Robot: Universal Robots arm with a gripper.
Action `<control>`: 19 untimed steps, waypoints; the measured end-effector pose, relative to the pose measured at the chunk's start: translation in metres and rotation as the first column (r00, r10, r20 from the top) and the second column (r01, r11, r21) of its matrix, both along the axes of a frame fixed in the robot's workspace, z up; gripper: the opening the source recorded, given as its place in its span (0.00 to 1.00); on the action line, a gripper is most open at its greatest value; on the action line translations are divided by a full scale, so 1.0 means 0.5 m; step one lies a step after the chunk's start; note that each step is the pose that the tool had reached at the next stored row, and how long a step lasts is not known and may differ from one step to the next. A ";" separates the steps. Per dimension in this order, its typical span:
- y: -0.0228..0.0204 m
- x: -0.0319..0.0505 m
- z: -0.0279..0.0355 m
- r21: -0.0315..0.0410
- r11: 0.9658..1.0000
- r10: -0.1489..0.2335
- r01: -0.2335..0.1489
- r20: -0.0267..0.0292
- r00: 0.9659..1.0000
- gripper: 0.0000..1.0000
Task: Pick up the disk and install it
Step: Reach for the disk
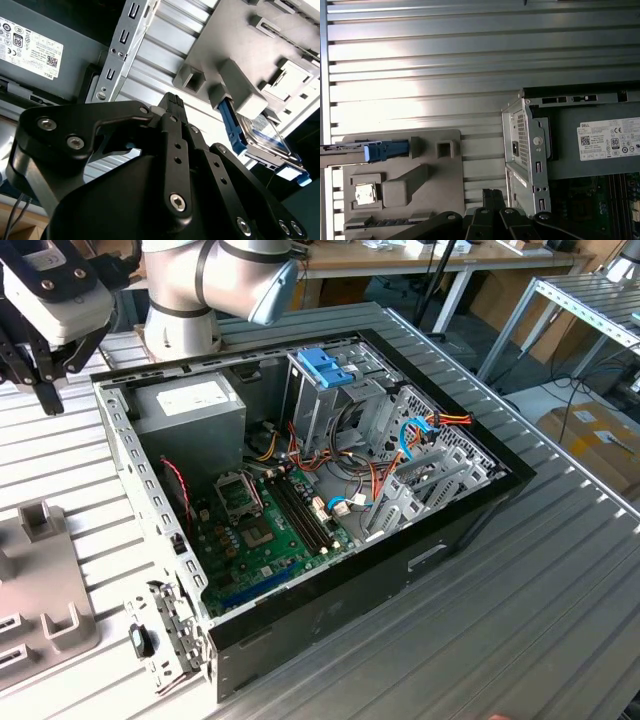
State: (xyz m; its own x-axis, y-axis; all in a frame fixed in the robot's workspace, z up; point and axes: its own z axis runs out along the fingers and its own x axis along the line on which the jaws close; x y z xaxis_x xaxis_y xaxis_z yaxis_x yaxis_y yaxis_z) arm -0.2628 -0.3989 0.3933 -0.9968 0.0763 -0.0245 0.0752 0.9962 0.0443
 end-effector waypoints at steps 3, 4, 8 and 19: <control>0.0000 -0.002 0.000 0.000 1.000 0.000 0.000 0.000 1.000 0.11; 0.0000 -0.003 0.000 0.000 1.000 0.000 0.000 0.000 1.000 0.11; -0.0001 -0.003 0.000 0.000 1.000 0.000 0.000 0.000 1.000 0.11; 0.0000 -0.021 0.000 0.000 1.000 0.000 0.000 0.000 1.000 0.11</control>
